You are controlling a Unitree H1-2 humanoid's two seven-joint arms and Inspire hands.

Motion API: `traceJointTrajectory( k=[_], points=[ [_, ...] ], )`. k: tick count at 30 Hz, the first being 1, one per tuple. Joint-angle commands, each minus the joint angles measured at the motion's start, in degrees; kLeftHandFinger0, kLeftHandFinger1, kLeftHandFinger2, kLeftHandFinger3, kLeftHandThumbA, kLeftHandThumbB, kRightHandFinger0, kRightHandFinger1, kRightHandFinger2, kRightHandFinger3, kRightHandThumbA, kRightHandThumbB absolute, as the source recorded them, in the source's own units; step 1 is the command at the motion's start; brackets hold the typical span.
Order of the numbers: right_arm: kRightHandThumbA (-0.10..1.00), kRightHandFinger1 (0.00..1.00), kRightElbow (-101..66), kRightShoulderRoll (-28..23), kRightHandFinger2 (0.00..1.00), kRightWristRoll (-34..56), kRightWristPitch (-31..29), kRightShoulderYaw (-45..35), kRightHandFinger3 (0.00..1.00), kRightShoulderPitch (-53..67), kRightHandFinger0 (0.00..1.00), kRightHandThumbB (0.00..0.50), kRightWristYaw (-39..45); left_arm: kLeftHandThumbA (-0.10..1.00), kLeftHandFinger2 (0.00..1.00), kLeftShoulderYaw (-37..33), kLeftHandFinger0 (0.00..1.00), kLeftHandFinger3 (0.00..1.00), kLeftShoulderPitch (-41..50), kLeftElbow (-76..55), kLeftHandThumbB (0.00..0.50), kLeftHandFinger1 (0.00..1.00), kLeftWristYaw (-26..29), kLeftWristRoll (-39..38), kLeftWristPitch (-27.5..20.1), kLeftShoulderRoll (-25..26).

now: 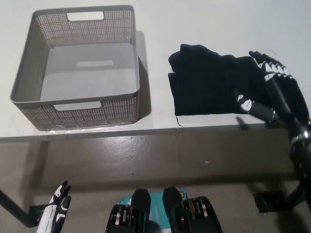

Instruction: Use the right hand to pick up a t shirt on the right hand side and place it into a contianer on the left side

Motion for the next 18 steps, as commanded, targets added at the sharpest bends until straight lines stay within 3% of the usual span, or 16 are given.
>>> traceJointTrajectory(
  k=[1, 4, 9, 18],
  points=[
    [0.68, 1.00, 5.56, -2.42, 1.00, -1.42, 1.71, 1.49, 1.00, -5.42, 1.00, 0.500, 2.29, 1.00, 1.00, -0.14, 0.94, 1.00, -1.23, -0.78, 0.268, 1.00, 0.55, 1.16, -1.96, 1.03],
    [0.68, 1.00, 10.14, -2.84, 1.00, -1.56, 1.09, 2.88, 1.00, -7.46, 1.00, 0.500, 1.71, 1.00, 1.00, -0.06, 0.94, 1.00, -1.85, -0.81, 0.278, 1.00, 0.51, 1.15, -1.58, 1.00],
    [0.76, 1.00, 14.68, -3.45, 1.00, -3.69, 1.84, 6.33, 1.00, -9.21, 1.00, 0.500, 2.21, 1.00, 1.00, -0.07, 0.94, 1.00, -2.32, -0.72, 0.303, 1.00, 0.23, 0.74, -1.58, 0.98],
    [0.79, 1.00, 17.43, -4.27, 1.00, -4.73, 2.37, 10.90, 1.00, -9.98, 1.00, 0.500, 3.77, 1.00, 1.00, -0.12, 0.92, 1.00, -2.93, -0.54, 0.300, 1.00, 0.17, 1.04, -1.85, 1.32]
  ],
)
